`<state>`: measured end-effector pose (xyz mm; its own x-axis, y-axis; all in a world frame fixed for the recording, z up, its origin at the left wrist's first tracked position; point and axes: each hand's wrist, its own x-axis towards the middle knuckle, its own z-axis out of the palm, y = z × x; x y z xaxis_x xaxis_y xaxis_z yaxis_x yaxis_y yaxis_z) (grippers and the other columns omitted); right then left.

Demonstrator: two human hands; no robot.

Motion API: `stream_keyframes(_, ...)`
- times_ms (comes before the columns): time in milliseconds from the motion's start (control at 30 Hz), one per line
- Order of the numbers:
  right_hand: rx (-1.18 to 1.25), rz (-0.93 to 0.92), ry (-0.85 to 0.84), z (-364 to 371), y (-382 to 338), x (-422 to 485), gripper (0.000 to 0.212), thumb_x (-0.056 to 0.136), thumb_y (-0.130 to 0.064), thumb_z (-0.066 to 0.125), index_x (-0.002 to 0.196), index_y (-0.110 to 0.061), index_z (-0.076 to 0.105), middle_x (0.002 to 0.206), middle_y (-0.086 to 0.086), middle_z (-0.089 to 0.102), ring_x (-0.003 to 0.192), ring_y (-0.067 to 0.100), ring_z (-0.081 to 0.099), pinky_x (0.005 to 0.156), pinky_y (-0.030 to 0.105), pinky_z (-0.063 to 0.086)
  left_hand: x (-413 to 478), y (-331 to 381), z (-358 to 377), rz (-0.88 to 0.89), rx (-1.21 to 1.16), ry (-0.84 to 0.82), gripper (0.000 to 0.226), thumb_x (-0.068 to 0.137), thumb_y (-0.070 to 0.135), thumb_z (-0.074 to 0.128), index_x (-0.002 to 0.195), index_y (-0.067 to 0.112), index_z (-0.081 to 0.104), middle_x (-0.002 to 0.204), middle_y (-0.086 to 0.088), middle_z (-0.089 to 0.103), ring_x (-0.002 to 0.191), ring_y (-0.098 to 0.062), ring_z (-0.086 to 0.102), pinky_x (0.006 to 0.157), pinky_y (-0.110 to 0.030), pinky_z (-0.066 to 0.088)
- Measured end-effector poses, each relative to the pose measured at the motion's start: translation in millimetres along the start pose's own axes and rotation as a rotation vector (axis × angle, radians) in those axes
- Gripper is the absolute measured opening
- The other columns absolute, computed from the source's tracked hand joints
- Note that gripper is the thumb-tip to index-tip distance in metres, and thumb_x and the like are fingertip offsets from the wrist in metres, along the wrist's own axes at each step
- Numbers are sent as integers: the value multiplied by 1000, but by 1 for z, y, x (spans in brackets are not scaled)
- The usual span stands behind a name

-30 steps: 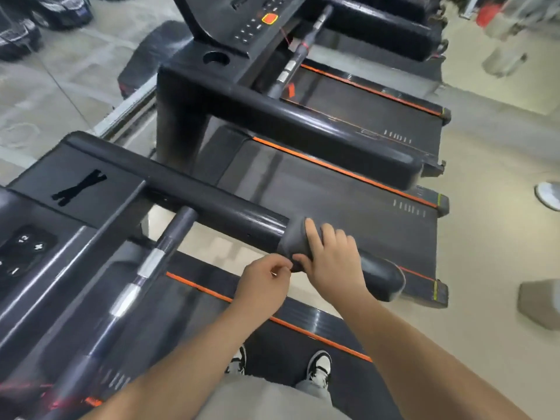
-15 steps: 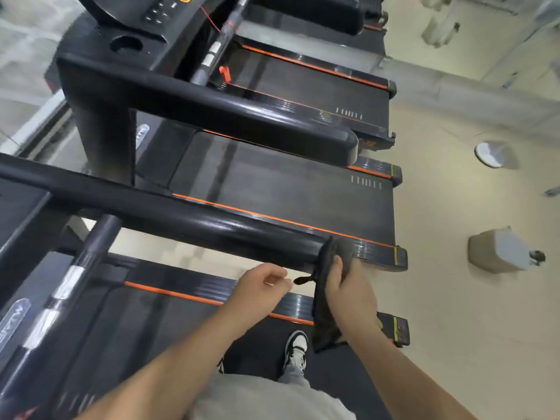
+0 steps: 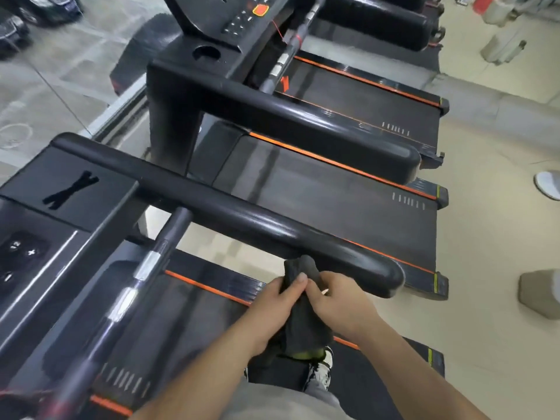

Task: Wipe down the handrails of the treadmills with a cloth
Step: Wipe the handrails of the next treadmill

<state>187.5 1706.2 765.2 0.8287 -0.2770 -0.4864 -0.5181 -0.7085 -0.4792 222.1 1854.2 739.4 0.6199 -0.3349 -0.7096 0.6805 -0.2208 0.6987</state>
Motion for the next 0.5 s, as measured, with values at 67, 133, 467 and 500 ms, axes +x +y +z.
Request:
stream_keyframes(67, 41, 8, 16, 2, -7, -2, 45, 90, -69, 42, 92, -31, 66, 85, -16, 71, 80, 7, 69, 81, 37, 57, 7, 3, -18, 50, 2, 230, 47, 96, 62, 56, 121, 24, 66, 115, 1, 74, 100, -13, 71, 84, -31, 58)
stream_keyframes(133, 171, 37, -28, 0, -13, -1, 50, 87, -74, 40, 93, -33, 68, 87, -14, 74, 85, 8, 70, 86, 42, 57, 12, 16, -38, 66, -233, 483, 56, 100, 57, 51, 136, 15, 57, 135, -4, 64, 116, -22, 63, 90, -32, 50)
stream_keyframes(467, 397, -53, 24, -27, -31, -4, 22, 103, -38, 54, 96, -26, 71, 84, -5, 76, 72, 12, 72, 74, 36, 62, 56, 48, -29, 230, -407, 820, 34, 95, 13, 59, 125, 11, 42, 114, -4, 50, 84, -14, 57, 53, -2, 38)
stream_keyframes(500, 421, -63, 81, -32, -27, -4, 20, 103, -34, 55, 96, -25, 71, 81, -3, 76, 70, 12, 72, 69, 34, 61, 56, 40, -11, 209, -387, 784, 33, 93, 12, 60, 121, 8, 44, 114, -7, 55, 84, -15, 59, 55, -4, 39)
